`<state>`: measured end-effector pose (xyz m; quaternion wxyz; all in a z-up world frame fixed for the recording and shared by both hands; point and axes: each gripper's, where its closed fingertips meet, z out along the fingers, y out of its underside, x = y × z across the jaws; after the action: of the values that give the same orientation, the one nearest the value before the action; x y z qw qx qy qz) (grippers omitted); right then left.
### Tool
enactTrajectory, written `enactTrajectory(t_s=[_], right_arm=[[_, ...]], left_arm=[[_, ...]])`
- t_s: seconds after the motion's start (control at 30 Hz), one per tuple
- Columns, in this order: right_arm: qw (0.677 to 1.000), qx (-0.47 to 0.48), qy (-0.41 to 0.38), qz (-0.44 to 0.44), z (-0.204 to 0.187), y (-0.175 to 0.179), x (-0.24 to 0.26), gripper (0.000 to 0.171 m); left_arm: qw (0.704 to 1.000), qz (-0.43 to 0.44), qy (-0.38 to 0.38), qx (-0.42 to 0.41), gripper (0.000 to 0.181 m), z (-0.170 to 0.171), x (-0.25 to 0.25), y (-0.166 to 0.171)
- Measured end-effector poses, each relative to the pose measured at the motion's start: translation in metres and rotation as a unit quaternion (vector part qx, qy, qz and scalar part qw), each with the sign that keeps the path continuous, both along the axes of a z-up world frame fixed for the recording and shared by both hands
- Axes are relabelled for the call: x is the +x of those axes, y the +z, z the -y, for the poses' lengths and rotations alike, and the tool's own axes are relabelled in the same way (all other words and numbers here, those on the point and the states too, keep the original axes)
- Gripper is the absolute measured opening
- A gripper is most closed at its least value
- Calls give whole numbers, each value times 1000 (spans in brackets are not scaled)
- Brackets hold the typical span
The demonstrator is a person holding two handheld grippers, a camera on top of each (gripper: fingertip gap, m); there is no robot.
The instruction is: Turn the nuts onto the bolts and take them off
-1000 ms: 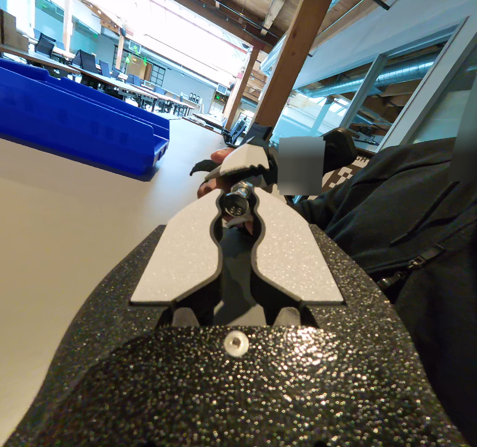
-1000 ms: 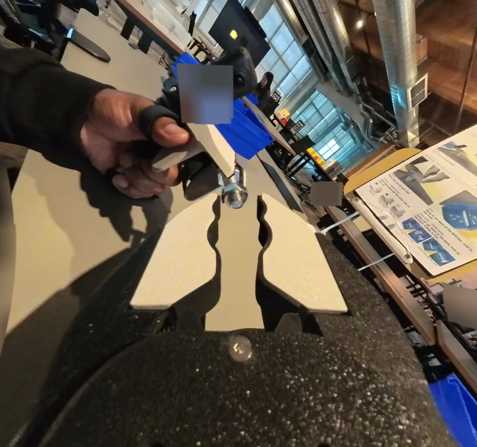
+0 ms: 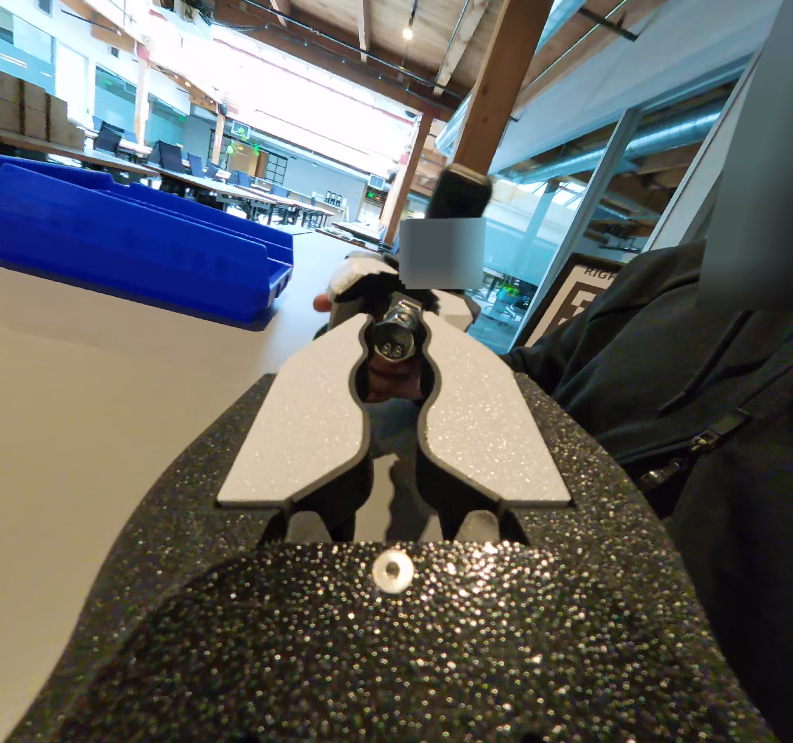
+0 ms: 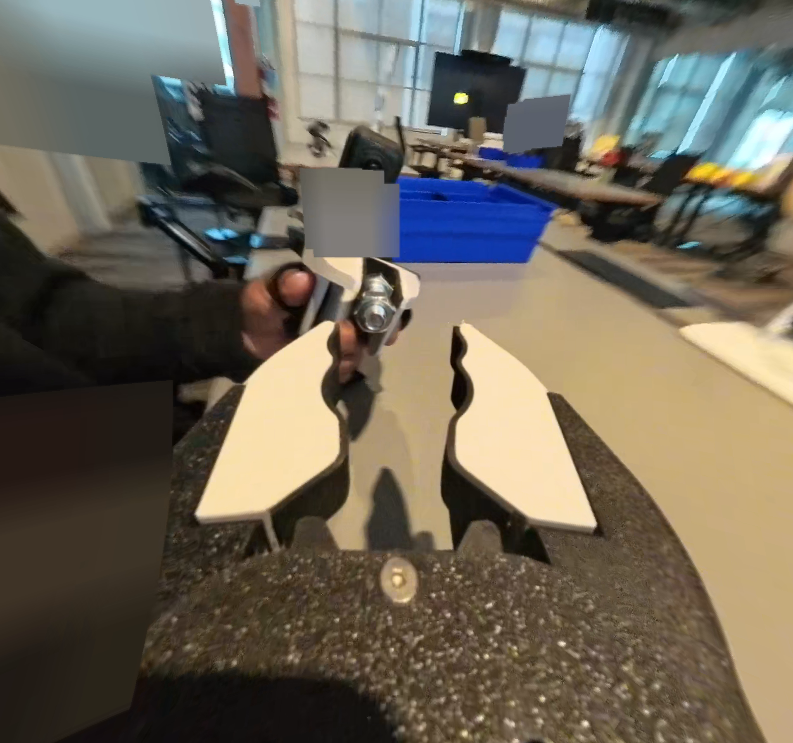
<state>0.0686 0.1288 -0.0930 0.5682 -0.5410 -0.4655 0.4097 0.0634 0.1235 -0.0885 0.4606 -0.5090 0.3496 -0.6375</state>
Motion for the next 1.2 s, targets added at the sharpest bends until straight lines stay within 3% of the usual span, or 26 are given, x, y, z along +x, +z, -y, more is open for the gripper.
enactTrajectory(t_s=[0.2,0.43,0.6,0.77,0.87,0.93,1.03,1.13,1.2], right_arm=[[960,241,-87,110,7,-7,-7,43],[935,312,-114,125,12,-6,-10,29],[953,259,-102,120,9,-8,-9,19],[996,55,1,64,15,-9,-10,18],[996,-69,56,15,16,-7,-9,18],[995,-84,61,-8,14,-4,-9,22],[1000,-18,12,3,6,-3,-5,40],[992,113,-45,36,4,3,0,42],[968,220,-83,84,5,1,1,43]], left_arm=[[1000,-9,-18,-6,17,4,4,-3],[999,-26,-30,-8,17,6,8,-7],[999,-30,-34,-1,17,9,9,-7],[999,-33,-24,10,17,9,10,-7],[999,-35,-13,18,17,7,10,-7],[999,-26,-10,15,17,6,8,-5],[1000,-1,-6,4,17,2,1,0],[1000,7,-13,-9,17,1,0,1],[1000,5,-17,-9,17,2,1,0]])
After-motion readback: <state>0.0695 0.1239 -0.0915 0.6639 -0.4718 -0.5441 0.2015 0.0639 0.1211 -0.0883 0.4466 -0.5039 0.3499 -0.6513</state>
